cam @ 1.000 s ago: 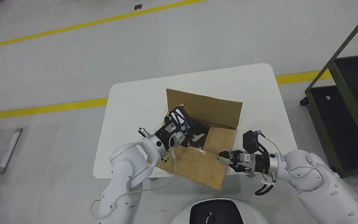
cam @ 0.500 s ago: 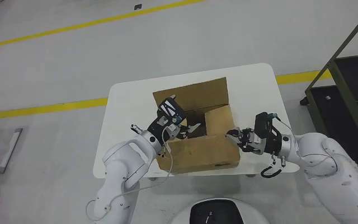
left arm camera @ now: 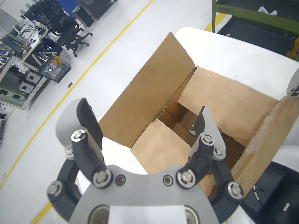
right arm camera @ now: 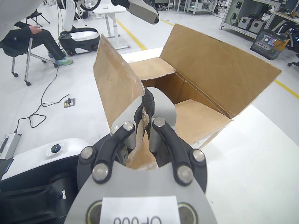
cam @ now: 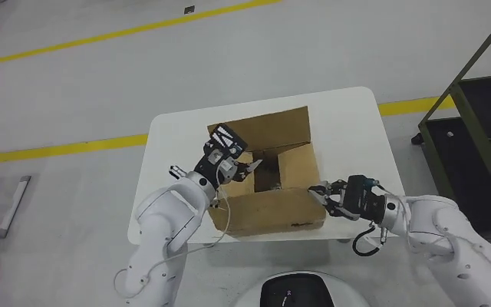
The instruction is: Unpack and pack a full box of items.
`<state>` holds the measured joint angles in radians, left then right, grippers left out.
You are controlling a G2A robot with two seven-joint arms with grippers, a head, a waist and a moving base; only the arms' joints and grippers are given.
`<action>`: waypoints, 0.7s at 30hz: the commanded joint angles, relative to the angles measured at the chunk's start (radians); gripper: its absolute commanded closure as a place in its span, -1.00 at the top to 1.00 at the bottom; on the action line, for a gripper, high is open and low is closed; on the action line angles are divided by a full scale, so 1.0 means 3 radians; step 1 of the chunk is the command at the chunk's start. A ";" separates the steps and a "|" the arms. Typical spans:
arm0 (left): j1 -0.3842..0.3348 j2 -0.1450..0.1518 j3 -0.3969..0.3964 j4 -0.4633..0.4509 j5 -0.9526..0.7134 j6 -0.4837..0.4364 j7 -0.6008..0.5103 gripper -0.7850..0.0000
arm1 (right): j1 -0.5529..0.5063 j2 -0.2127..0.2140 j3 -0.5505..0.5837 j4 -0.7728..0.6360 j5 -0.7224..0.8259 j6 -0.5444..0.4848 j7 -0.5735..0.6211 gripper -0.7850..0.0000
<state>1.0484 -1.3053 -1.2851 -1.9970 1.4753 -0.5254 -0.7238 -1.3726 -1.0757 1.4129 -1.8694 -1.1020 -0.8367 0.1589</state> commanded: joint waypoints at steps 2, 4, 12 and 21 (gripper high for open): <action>-0.0028 0.0010 0.0083 0.0027 0.0121 -0.0103 -0.0135 1.00 | -0.0057 0.0003 0.0011 -0.0019 -0.0150 0.0006 -0.0206 -1.00; -0.0049 0.0013 0.0125 0.0047 0.0186 -0.0117 -0.0189 1.00 | -0.0089 0.0006 0.0020 -0.0049 -0.0255 -0.0004 -0.0340 -1.00; -0.0118 0.0028 0.0333 0.0114 0.0380 -0.0345 -0.0429 1.00 | -0.0193 0.0016 0.0034 -0.0095 -0.0563 0.0039 -0.0739 -1.00; -0.0052 0.0065 0.0413 0.0045 0.0294 -0.0763 -0.0515 1.00 | -0.0191 0.0015 0.0040 0.0006 -0.0409 0.0095 -0.0923 1.00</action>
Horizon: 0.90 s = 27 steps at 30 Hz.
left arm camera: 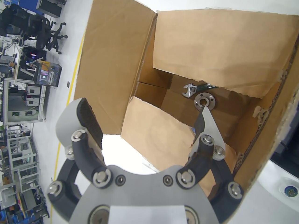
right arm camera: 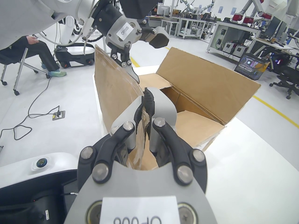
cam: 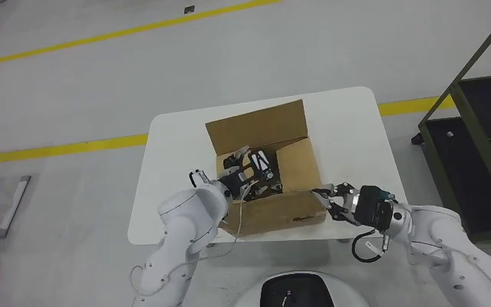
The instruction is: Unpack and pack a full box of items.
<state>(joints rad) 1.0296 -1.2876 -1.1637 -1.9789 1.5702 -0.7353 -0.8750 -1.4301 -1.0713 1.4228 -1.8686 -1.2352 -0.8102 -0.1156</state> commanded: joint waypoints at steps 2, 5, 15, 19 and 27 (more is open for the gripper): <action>0.0050 0.0008 -0.0013 -0.0050 -0.0132 -0.0017 0.0029 1.00 | -0.0008 -0.0002 0.0018 0.0022 0.0172 0.0006 -0.0047 1.00; 0.0072 0.0022 0.0023 -0.0136 -0.0134 -0.0142 -0.0002 1.00 | -0.0032 0.0001 0.0070 0.0031 0.0378 -0.0005 -0.0077 1.00; 0.0219 0.0065 0.0004 -0.0365 -0.0369 -0.0266 -0.0024 1.00 | -0.0040 0.0047 0.0253 0.0092 0.1724 -0.0230 0.0326 -1.00; 0.0336 0.0091 -0.0011 -0.0471 -0.0507 -0.0353 -0.0051 1.00 | 0.0048 0.0059 0.0087 0.0188 0.2444 -0.0077 0.0808 -1.00; 0.0469 0.0133 -0.0061 -0.0604 -0.0613 -0.0305 -0.0070 1.00 | 0.0252 0.0099 -0.0196 0.0343 0.2675 -0.0057 0.1775 -1.00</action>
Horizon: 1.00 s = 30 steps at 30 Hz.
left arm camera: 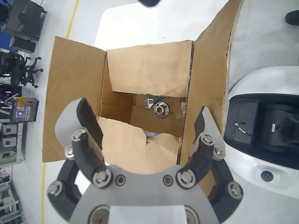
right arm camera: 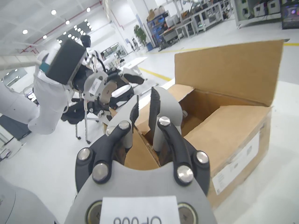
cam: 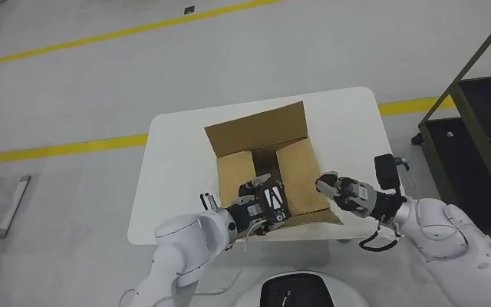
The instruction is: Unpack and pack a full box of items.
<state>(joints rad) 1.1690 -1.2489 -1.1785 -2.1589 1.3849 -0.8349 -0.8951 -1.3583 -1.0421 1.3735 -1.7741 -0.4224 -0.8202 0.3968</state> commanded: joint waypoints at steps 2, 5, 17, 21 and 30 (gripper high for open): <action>0.0003 0.0011 -0.0049 0.0003 0.0000 0.0104 0.0009 1.00 | 0.0016 0.0002 -0.0111 0.0091 -0.0050 -0.0104 0.0141 -1.00; -0.0001 0.0021 -0.0112 0.0018 -0.0024 0.0211 0.0026 1.00 | 0.0032 0.0007 -0.0164 0.0147 -0.0217 -0.0183 0.0217 -1.00; -0.0132 0.0065 -0.0251 0.0109 0.0113 0.0368 0.0133 1.00 | 0.0120 -0.0004 -0.0349 0.0363 -0.0808 -0.0292 0.0107 -1.00; -0.0148 0.0067 -0.0227 0.0166 0.0138 0.0495 0.0235 1.00 | 0.0161 -0.0013 -0.0411 0.0400 -0.1051 -0.0263 0.0025 -1.00; -0.0149 0.0067 -0.0223 0.0168 0.0142 0.0499 0.0239 1.00 | 0.0153 -0.0019 -0.0308 0.0365 -0.1014 -0.0271 -0.0515 -1.00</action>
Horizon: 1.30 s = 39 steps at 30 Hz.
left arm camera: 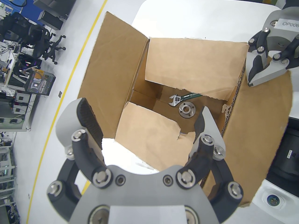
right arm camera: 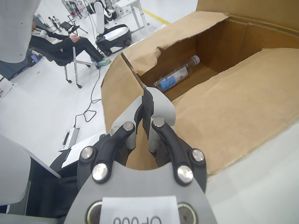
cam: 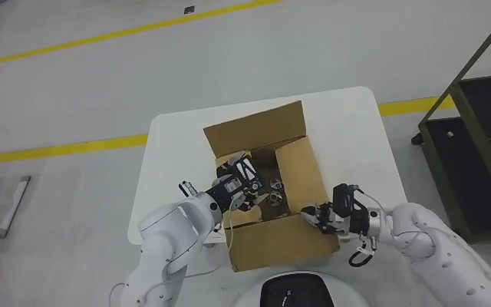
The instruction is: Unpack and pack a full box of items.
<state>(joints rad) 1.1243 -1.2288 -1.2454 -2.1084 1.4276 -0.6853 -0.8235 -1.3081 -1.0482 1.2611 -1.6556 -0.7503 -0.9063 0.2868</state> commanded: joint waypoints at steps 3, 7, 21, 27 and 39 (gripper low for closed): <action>0.0000 0.0000 0.0000 0.0000 0.0000 0.0000 0.0000 1.00 | -0.0128 0.0004 0.0333 -0.0094 0.0114 0.0263 -0.0585 -1.00; 0.0000 0.0000 0.0000 0.0000 0.0000 0.0000 0.0000 1.00 | -0.0264 0.0002 0.0593 0.0016 0.0087 0.0594 -0.0998 -1.00; 0.0000 0.0000 0.0000 0.0000 0.0000 0.0000 0.0000 1.00 | -0.0116 -0.0089 0.0120 0.0660 -0.0179 0.0745 -0.0960 -1.00; 0.0000 0.0000 0.0000 0.0000 0.0000 0.0000 0.0000 1.00 | -0.0085 -0.0117 -0.0065 0.0664 -0.0253 0.0594 -0.0927 -1.00; -0.0119 -0.0037 0.0270 0.0482 -0.0114 0.0483 -0.0404 1.00 | -0.0270 -0.0074 0.0237 0.0452 -0.0194 0.0520 -0.1069 -1.00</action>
<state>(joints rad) 1.0998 -1.2393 -1.1724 -1.9754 1.3830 -0.5430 -0.9356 -1.3845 -1.0717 1.3242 -1.5136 -0.8111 -0.7478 -0.0366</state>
